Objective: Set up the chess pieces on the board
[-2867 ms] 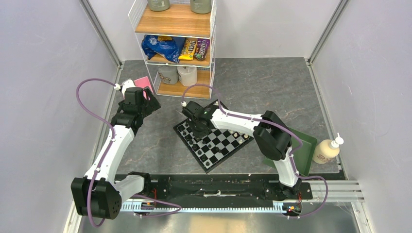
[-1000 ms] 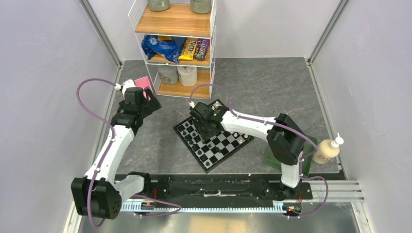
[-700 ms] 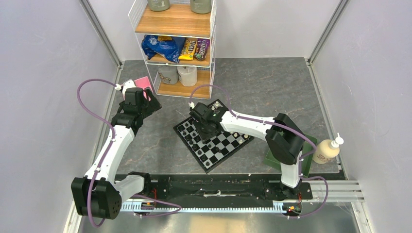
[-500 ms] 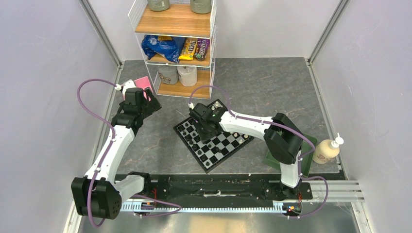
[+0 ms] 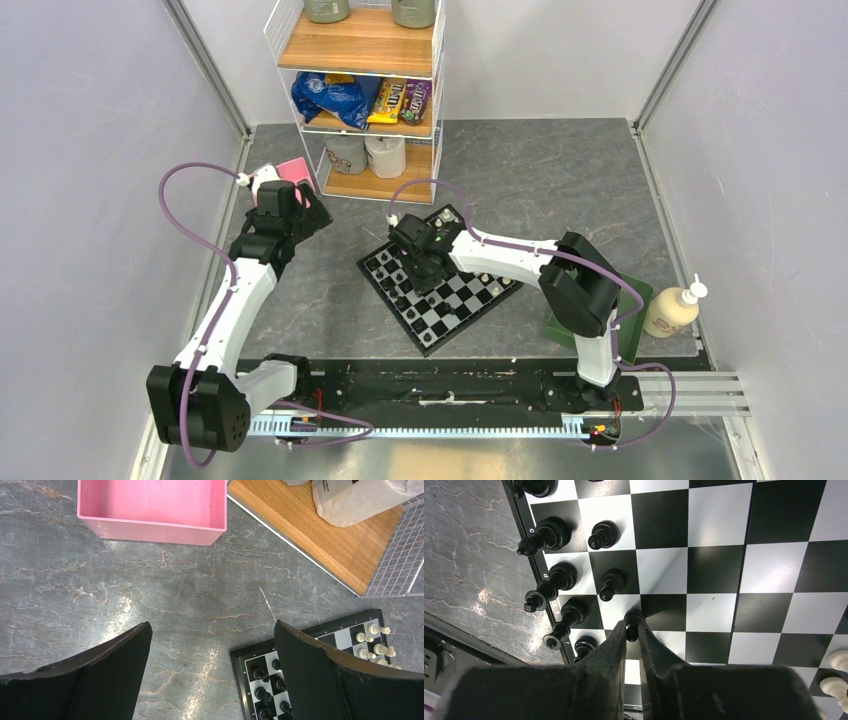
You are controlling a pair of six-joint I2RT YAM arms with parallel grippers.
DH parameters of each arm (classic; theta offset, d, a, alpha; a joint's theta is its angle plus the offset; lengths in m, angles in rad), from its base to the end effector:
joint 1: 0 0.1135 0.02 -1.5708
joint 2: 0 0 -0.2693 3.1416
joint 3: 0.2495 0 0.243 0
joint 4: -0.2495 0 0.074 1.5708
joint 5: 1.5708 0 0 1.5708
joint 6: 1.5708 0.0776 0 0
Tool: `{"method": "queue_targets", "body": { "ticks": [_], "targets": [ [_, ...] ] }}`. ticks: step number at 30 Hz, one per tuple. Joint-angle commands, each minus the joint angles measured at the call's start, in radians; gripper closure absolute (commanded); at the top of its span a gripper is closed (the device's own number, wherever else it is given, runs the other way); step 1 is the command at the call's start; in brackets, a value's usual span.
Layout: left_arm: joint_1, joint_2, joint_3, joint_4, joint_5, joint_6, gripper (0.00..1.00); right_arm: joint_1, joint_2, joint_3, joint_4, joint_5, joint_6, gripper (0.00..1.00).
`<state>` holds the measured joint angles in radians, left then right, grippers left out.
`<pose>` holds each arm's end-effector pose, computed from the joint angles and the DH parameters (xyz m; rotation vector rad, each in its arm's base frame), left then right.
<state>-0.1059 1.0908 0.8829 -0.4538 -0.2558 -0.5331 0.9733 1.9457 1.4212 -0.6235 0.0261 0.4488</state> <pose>0.2567 -0.0075 0.2709 -0.6025 2.1245 -0.0692 0.2350 0.3417 0.1599 -0.7137 2.6888 0.3621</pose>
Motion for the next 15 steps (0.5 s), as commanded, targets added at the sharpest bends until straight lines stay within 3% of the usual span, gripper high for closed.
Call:
{"method": "queue_targets", "body": {
  "ticks": [1,15],
  "targets": [
    [0.006,-0.008,0.004,0.042,0.006,0.009,0.0,0.013,0.001,0.033,0.018,-0.012,0.002,0.83],
    [0.006,-0.006,0.01,0.041,0.009,0.013,0.0,0.029,0.017,0.039,0.024,-0.009,0.01,0.82]
  ]
}}
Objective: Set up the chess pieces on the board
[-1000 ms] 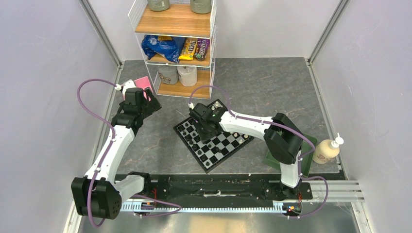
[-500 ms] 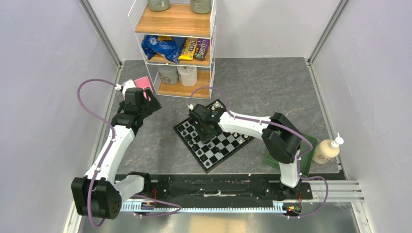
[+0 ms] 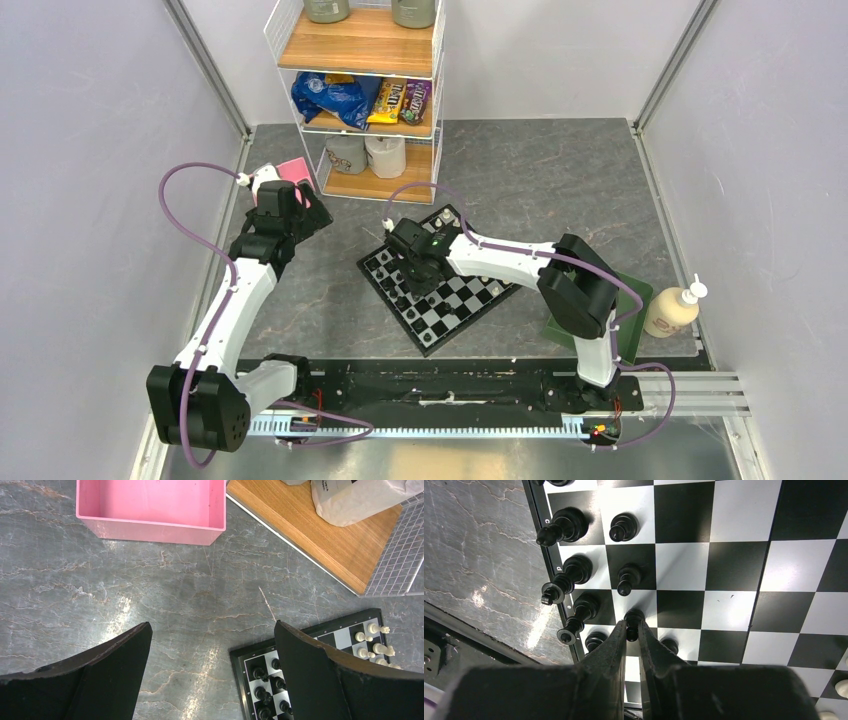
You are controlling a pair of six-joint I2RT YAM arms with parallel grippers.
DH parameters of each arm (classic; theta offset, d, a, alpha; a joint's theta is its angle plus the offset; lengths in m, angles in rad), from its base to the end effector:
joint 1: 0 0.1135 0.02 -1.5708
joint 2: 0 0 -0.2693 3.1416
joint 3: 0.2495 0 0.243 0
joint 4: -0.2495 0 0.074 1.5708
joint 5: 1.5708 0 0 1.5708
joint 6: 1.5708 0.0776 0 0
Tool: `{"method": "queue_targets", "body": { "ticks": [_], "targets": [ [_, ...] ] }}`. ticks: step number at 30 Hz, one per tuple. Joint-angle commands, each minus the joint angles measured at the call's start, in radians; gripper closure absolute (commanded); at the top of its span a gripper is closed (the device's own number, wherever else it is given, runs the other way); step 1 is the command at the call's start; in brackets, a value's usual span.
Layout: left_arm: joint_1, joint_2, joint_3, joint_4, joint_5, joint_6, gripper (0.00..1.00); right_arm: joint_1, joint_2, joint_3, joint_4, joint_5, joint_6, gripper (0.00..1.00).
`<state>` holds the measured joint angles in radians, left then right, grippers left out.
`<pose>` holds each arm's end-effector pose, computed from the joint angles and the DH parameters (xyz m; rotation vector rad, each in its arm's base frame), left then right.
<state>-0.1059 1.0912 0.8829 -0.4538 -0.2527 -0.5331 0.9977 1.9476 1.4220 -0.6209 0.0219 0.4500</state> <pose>0.2568 -0.0078 0.2707 -0.6011 2.1260 -0.0724 0.2266 0.3480 0.1595 -0.7469 2.6833 0.3745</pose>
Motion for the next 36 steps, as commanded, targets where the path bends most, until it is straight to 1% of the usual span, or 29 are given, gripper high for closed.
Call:
{"method": "queue_targets", "body": {
  "ticks": [1,7,11,21,27,36],
  "targets": [
    [0.006,-0.007,0.01,0.041,0.005,0.012,0.0,0.005,0.017,0.038,0.023,-0.004,0.01,0.82],
    [0.006,-0.007,0.004,0.041,0.003,0.011,0.0,0.005,0.017,0.044,0.026,0.0,0.007,0.79],
    [0.006,-0.007,0.002,0.041,0.003,0.011,0.0,0.005,0.005,0.046,0.026,-0.002,0.005,0.73],
    [0.006,-0.007,-0.004,0.043,0.003,0.008,0.0,0.005,-0.093,0.003,0.023,0.034,-0.002,0.65],
    [0.006,-0.01,-0.007,0.045,0.009,0.007,0.0,0.0,-0.156,-0.048,0.015,0.076,0.009,0.63],
    [0.006,-0.014,-0.012,0.044,0.013,0.005,0.0,-0.005,-0.132,-0.092,0.003,0.04,0.031,0.61]
  ]
}}
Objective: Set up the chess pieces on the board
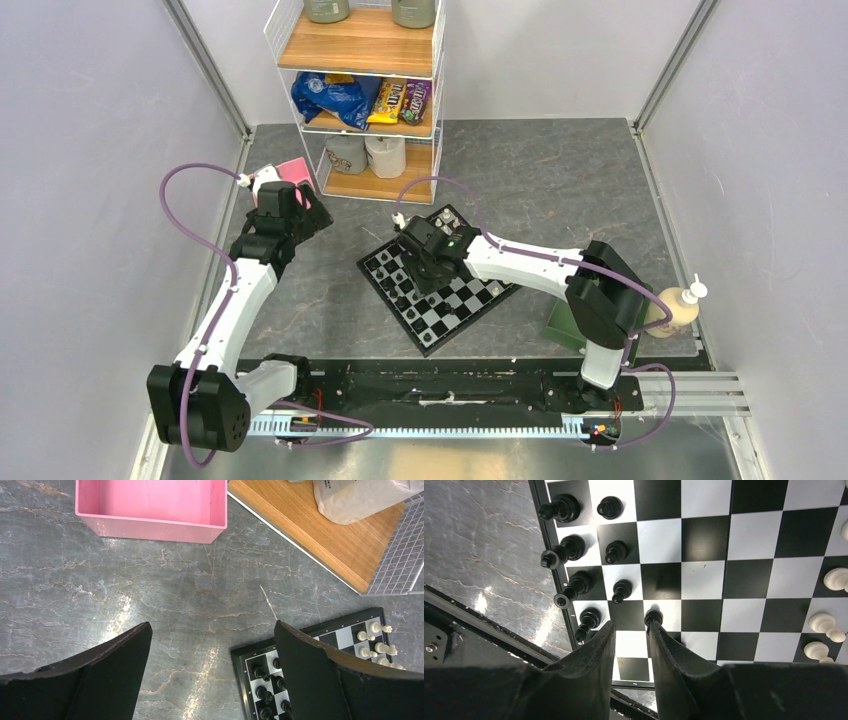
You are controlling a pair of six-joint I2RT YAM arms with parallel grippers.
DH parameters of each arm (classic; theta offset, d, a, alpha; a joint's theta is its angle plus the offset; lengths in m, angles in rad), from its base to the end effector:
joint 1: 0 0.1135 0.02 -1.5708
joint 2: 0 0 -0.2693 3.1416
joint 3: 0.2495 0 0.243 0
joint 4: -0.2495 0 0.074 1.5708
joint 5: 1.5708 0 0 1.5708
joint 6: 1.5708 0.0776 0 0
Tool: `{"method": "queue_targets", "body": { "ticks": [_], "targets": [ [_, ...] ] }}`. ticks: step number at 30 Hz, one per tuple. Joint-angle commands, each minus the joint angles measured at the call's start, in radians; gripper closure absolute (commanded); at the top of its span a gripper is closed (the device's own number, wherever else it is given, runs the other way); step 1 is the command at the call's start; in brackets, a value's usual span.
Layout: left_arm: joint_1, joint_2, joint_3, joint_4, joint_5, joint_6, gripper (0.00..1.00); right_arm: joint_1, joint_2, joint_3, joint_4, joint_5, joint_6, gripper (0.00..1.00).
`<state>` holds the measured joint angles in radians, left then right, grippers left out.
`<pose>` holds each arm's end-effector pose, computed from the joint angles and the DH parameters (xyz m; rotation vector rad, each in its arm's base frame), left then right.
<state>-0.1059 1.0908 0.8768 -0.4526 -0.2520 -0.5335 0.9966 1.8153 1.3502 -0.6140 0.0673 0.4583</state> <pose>0.2563 -0.0078 0.2688 -0.6016 2.1304 -0.0715 0.2184 0.3280 0.1893 -0.6972 2.6136 0.3833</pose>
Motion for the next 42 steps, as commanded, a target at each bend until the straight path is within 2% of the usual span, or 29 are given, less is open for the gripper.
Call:
{"method": "queue_targets", "body": {
  "ticks": [1,12,16,22,34,42],
  "targets": [
    [0.005,-0.013,-0.006,0.043,0.012,0.005,0.0,-0.005,0.005,-0.024,-0.005,-0.006,0.024,0.61],
    [0.006,-0.008,-0.006,0.043,0.014,0.004,0.0,-0.004,0.031,-0.039,-0.018,0.017,0.022,0.61],
    [0.006,-0.007,-0.006,0.045,0.014,0.004,0.0,-0.004,0.038,-0.038,-0.018,0.016,0.022,0.66],
    [0.006,-0.008,-0.001,0.045,0.014,0.006,0.0,-0.004,0.042,-0.037,-0.026,0.011,0.019,0.69],
    [0.006,0.001,0.005,0.051,0.022,0.006,0.0,-0.003,0.045,-0.03,-0.026,-0.012,0.014,0.86],
    [0.006,0.004,0.009,0.051,0.025,0.006,0.0,0.011,0.042,-0.016,-0.012,-0.027,0.019,0.86]
  ]
}}
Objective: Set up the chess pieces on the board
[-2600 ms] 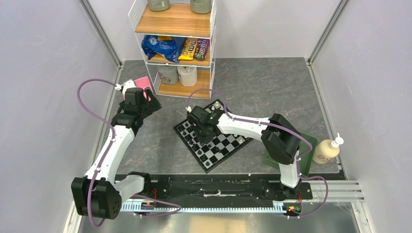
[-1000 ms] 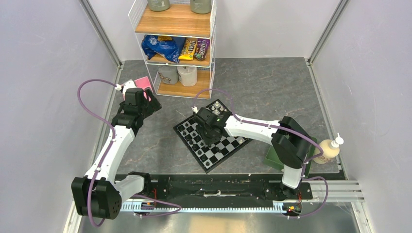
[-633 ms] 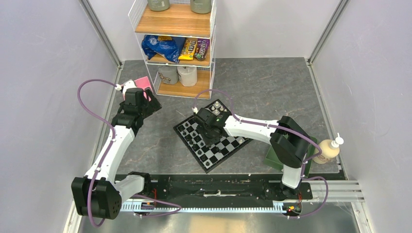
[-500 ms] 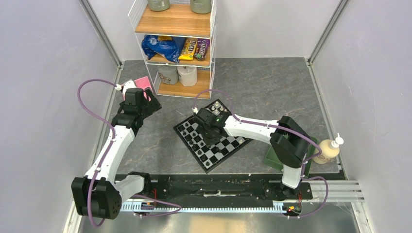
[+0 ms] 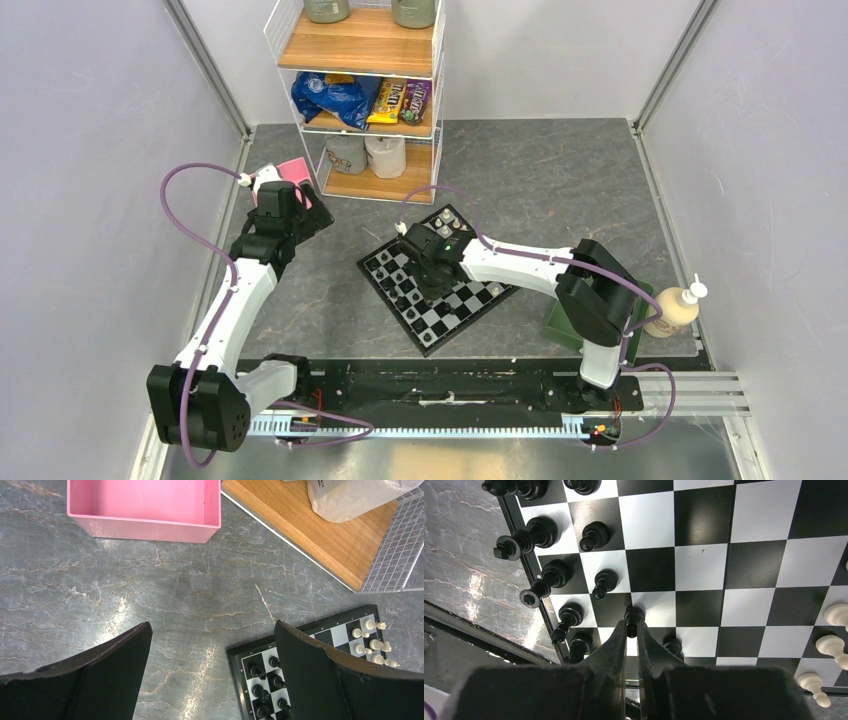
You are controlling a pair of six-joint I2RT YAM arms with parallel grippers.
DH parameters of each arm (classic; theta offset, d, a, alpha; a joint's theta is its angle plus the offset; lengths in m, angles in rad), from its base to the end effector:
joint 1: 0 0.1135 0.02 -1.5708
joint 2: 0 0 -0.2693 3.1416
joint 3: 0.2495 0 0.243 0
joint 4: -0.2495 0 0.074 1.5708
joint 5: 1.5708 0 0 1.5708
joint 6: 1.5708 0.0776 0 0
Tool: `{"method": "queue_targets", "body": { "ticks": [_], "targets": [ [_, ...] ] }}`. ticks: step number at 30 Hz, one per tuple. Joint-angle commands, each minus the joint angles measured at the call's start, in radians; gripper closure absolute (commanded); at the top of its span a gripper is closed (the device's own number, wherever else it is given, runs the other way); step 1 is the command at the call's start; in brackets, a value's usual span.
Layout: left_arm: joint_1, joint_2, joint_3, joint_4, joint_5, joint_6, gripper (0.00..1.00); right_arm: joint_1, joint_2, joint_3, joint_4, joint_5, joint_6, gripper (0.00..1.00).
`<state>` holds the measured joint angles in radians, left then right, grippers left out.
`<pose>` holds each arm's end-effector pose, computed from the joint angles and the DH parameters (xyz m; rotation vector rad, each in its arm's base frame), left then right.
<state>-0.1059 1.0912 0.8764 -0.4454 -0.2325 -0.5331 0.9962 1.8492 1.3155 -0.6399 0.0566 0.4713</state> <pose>0.2571 -0.0094 0.2692 -0.5915 2.1313 -0.0948 0.2134 0.3215 0.1646 -0.7090 2.7005 0.3176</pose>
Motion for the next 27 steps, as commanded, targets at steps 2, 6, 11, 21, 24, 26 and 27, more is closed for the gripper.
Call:
{"method": "queue_targets", "body": {
  "ticks": [2,6,11,21,24,26,27],
  "targets": [
    [0.006,0.003,0.009,0.043,0.005,0.007,0.0,0.016,0.008,0.021,0.019,-0.02,0.009,0.86],
    [0.006,0.003,0.006,0.043,0.005,0.005,0.0,0.024,0.011,0.024,0.027,-0.021,0.015,0.86],
    [0.006,0.001,0.0,0.043,0.004,0.004,0.0,0.029,0.01,0.025,0.044,-0.02,0.02,0.86],
    [0.006,0.0,-0.004,0.042,-0.002,0.004,0.0,0.032,0.026,0.035,0.057,-0.011,0.021,0.85],
    [0.006,0.0,-0.004,0.042,-0.004,0.005,0.0,0.033,0.03,0.036,0.057,-0.013,0.021,0.85],
    [0.006,-0.001,-0.004,0.041,-0.004,0.005,0.0,0.032,0.033,0.037,0.057,-0.015,0.021,0.85],
    [0.006,0.0,-0.005,0.042,-0.004,0.005,0.0,0.033,0.032,0.036,0.057,-0.015,0.021,0.84]
  ]
}}
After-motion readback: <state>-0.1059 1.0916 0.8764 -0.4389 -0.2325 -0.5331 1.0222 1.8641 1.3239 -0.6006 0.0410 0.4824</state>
